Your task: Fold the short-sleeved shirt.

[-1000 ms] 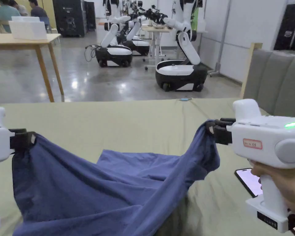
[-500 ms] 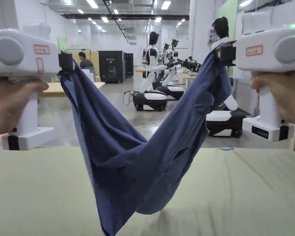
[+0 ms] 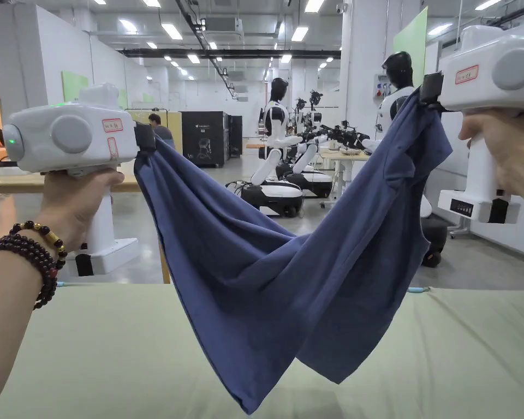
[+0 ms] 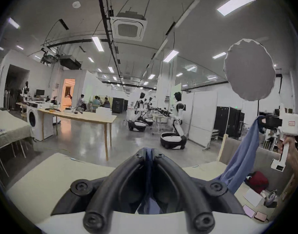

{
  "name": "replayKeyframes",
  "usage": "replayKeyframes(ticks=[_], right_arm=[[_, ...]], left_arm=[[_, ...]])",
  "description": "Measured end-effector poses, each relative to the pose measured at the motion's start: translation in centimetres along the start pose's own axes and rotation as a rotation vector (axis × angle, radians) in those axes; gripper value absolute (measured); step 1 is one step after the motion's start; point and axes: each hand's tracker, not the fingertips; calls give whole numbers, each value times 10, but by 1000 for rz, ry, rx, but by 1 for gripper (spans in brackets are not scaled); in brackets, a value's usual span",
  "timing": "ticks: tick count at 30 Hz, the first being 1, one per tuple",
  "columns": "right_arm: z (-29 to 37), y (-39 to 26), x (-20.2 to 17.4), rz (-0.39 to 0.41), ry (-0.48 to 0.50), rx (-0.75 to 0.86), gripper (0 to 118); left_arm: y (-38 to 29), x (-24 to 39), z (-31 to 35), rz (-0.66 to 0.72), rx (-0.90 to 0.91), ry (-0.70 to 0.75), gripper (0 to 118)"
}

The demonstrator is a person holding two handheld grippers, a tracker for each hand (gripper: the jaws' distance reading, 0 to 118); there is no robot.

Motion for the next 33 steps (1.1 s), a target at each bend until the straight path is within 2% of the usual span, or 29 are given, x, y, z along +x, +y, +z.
replayKeyframes(ticks=[1, 2, 5, 8, 10, 12, 17, 19, 21, 23, 24, 27, 33], right_arm=[[1, -1, 1, -19, -17, -16, 7], [-11, -15, 19, -58, -68, -54, 7], [-14, -23, 33, -131, -48, -47, 7], [-25, -45, 55, -124, -53, -52, 7], [-34, -67, 55, -72, -48, -112, 7], [-47, -90, 61, -52, -71, -159, 7], [-43, -147, 70, -119, -41, -184, 7], [-19, -161, 67, -113, -43, -179, 7], [5, -170, 70, -79, -3, -177, 7], [51, -178, 71, -19, 41, -169, 7], [71, -183, 72, 11, 53, -178, 7], [144, -210, 82, 34, 95, -218, 7], [287, -281, 107, 15, 133, -360, 7]], left_arm=[[-2, 2, -2, -13, -10, 8, 4], [-6, 2, -3, -33, -15, 11, 4], [-17, 5, -3, -50, -32, 18, 4], [-36, 5, -5, -62, -58, 11, 5], [-58, 3, -9, -62, -88, 6, 5], [-81, 4, -13, -68, -140, 2, 5], [-129, 4, -15, -51, -212, -4, 5], [-138, 3, -7, -50, -231, -2, 5], [-142, 2, 12, -57, -250, -12, 5], [-151, 0, 48, -69, -259, -33, 5], [-157, -4, 65, -62, -200, -62, 5], [-185, -8, 127, -24, -242, -88, 5], [-261, -19, 256, -28, -363, -127, 5]])
